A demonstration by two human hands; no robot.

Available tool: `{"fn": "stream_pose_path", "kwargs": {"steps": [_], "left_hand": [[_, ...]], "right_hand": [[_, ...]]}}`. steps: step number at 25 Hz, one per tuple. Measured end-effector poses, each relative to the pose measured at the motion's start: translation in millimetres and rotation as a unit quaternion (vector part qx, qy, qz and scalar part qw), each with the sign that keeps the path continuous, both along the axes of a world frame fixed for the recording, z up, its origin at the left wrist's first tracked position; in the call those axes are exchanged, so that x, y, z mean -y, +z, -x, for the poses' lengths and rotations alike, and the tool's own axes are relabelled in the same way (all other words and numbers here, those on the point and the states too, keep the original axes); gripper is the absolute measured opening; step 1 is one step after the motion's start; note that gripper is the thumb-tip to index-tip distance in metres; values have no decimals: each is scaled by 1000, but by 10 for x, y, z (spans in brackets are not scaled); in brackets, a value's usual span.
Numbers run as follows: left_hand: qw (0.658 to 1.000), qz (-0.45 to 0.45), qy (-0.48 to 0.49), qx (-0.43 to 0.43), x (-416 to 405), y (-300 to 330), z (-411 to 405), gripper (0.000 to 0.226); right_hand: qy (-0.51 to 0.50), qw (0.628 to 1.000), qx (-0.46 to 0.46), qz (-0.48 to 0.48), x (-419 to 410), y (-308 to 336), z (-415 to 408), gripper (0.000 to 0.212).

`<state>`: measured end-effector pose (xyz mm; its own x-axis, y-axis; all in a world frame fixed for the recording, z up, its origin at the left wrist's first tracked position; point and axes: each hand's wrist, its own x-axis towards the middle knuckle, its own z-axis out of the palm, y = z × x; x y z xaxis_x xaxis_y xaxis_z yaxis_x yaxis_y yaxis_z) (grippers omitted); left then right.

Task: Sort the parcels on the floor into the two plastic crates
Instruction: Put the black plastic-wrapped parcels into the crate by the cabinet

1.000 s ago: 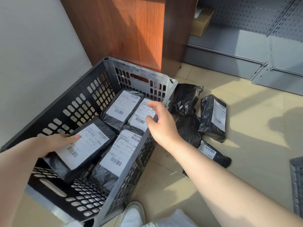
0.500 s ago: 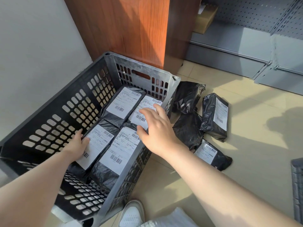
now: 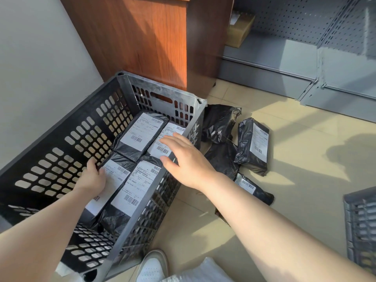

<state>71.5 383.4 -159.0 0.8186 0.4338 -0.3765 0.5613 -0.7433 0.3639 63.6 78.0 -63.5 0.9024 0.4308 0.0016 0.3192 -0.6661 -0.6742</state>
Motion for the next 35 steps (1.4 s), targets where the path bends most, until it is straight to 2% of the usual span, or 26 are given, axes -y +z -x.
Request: {"fn": "stream_pose_path", "kwargs": {"steps": [3,6,11,15,17,22,24,27,30,33,35], "left_hand": [[997,28,-21,69,381,259,-170,61],[986,89,-73,121,805,596,-366,59],[946,181,-158,217,1568,1019,-575,50],[922,163,-214,279,2223,1208,-547,44],[920,140,-236,282,2519,1215,-474,42],[918,108,-292,247,3154,851,-191,38],[927,97,-308,191,3280,563,-107,40],[952,117,-278,61,3382,112,33,39],[964,173,-201,-36,3410,-214,213,15],[960,199,-172,-96,3388,-472,435,14],[956,209,-161,-127,3328,-616,569,28]], "right_hand": [[-17,1000,-8,-15,209,35,26,55],[-76,996,-38,-34,459,59,67,57],[-144,987,-70,-24,983,182,149,60],[-210,974,-79,-19,1467,131,245,55],[-252,963,-94,-13,1750,24,326,53],[-322,932,-163,24,2403,-275,442,55],[-340,917,-205,29,2582,-405,473,55],[-415,860,-289,-61,2766,-671,557,53],[-464,801,-354,-136,2805,-917,625,36],[-486,753,-403,-185,2728,-1168,633,28],[-492,735,-426,-191,2657,-1356,680,23]]}}
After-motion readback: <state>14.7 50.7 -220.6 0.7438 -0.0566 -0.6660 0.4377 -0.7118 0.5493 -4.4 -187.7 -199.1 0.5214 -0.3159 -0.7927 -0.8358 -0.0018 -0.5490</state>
